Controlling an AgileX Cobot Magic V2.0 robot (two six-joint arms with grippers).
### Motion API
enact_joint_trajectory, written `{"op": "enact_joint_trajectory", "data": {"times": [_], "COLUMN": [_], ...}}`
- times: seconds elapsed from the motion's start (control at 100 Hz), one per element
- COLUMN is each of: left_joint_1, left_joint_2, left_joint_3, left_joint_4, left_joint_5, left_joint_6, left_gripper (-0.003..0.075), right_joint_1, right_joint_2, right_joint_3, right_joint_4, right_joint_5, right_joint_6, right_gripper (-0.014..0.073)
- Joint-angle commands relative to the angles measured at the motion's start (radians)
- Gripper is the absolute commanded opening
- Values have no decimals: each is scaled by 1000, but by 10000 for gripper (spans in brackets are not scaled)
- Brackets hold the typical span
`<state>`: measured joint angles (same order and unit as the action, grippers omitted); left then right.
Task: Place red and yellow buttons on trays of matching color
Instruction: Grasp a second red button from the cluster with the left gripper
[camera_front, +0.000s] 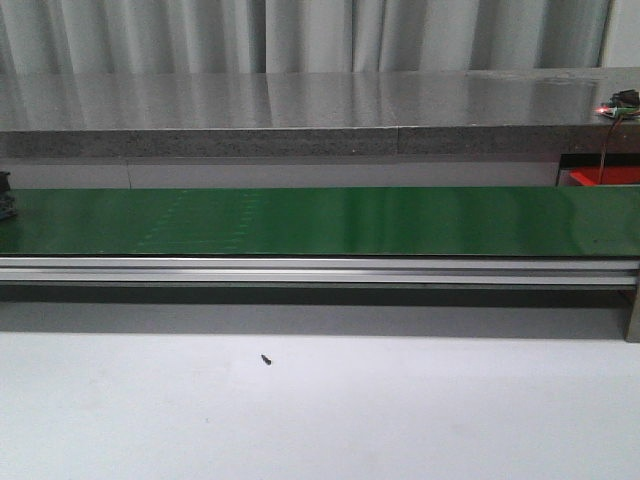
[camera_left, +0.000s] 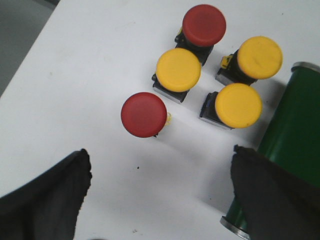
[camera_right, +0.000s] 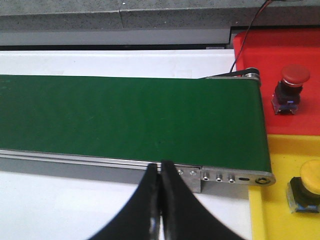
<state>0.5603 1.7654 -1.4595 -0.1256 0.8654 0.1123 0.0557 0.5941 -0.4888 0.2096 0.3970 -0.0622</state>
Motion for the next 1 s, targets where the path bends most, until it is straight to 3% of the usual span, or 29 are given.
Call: {"op": "enact_joint_trajectory", "data": {"times": [0.0, 0.99], "left_joint_1": [3, 21], "left_joint_2": [-14, 176], "left_joint_3": [-24, -30], "left_joint_4": [-8, 27], "left_joint_5": [-44, -231], "left_joint_6": [20, 34], "left_gripper": [567, 567], "right_joint_1": [2, 2], "right_joint_2": [0, 0], "right_joint_3": [-27, -27], "right_joint_4": [-5, -5], "right_joint_5": [-71, -65], "right_joint_6": [-4, -4], "right_gripper": [-67, -67]}}
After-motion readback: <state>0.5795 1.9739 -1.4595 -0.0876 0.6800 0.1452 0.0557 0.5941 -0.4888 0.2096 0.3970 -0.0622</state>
